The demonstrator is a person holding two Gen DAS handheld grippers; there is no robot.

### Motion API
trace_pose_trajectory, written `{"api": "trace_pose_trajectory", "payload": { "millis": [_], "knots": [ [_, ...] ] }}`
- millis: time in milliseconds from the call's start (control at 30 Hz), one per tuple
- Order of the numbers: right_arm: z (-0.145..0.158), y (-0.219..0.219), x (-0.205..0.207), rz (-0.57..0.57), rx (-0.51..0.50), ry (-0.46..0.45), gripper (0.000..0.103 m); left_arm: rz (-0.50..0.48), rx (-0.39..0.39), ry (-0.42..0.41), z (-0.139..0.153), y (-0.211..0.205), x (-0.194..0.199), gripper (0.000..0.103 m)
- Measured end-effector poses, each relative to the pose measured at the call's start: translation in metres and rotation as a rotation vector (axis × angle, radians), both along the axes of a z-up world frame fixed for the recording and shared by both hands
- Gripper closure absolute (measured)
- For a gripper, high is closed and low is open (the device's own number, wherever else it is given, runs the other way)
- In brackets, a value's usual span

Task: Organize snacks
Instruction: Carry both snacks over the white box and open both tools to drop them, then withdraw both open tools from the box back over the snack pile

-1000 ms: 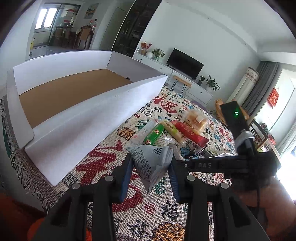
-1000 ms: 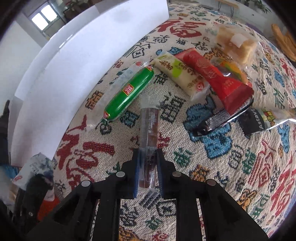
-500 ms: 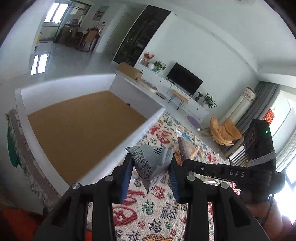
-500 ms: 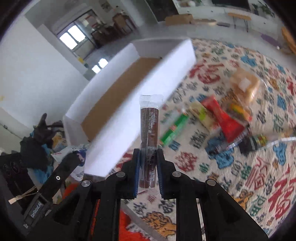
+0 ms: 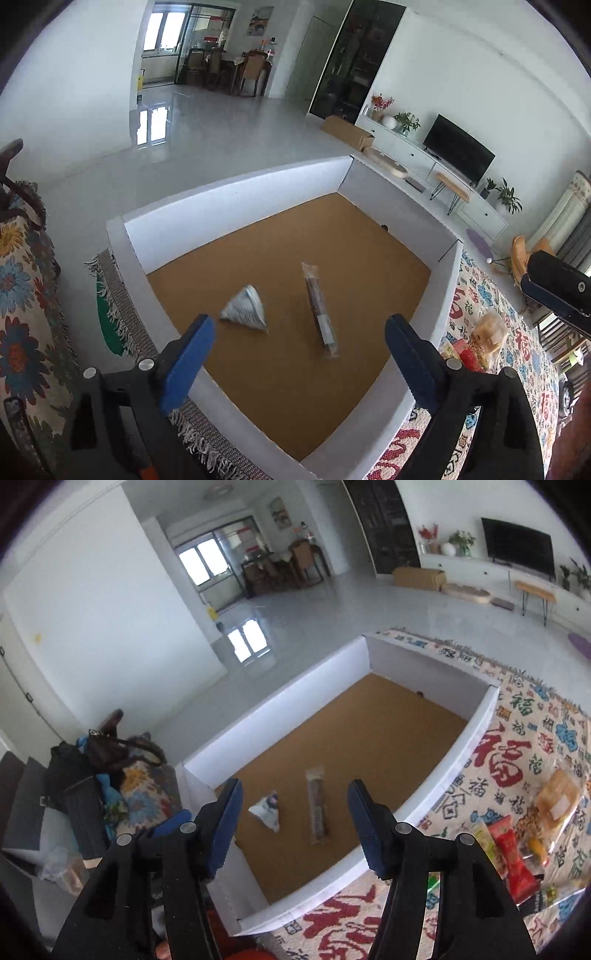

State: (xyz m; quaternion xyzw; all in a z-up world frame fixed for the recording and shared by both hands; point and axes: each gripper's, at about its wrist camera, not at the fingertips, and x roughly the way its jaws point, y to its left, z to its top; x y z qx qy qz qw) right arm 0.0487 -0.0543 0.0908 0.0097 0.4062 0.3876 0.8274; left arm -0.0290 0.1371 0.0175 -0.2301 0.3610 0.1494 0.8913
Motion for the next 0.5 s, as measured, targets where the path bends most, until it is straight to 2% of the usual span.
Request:
{"api": "trace_pose_trajectory", "payload": {
  "millis": [67,167,267,367,400,500],
  "knots": [
    [-0.005,-0.02,-0.003,-0.023,-0.022,-0.026,0.036,-0.045,0.014,-0.009,0.001,-0.019,-0.005,0.01],
    [-0.028,-0.064,-0.011,-0.078,-0.068,-0.053,0.032,-0.153,0.025,-0.014,0.002,-0.073,-0.021,0.01],
    [-0.07,-0.12,-0.022,-0.158,-0.147,-0.041,0.032,-0.312,-0.036,0.002,-0.009,-0.131,-0.029,0.009],
    [-0.12,-0.185,-0.043,-0.277,-0.218,0.005,0.032,-0.46,-0.1,0.053,-0.031,-0.188,-0.029,0.009],
    [-0.136,-0.207,-0.053,-0.325,-0.235,0.017,0.032,-0.495,-0.096,0.074,-0.038,-0.206,-0.027,0.009],
    [-0.172,-0.262,-0.072,-0.468,-0.277,0.06,0.032,-0.561,-0.01,0.134,-0.057,-0.252,-0.018,0.009]
  ]
}}
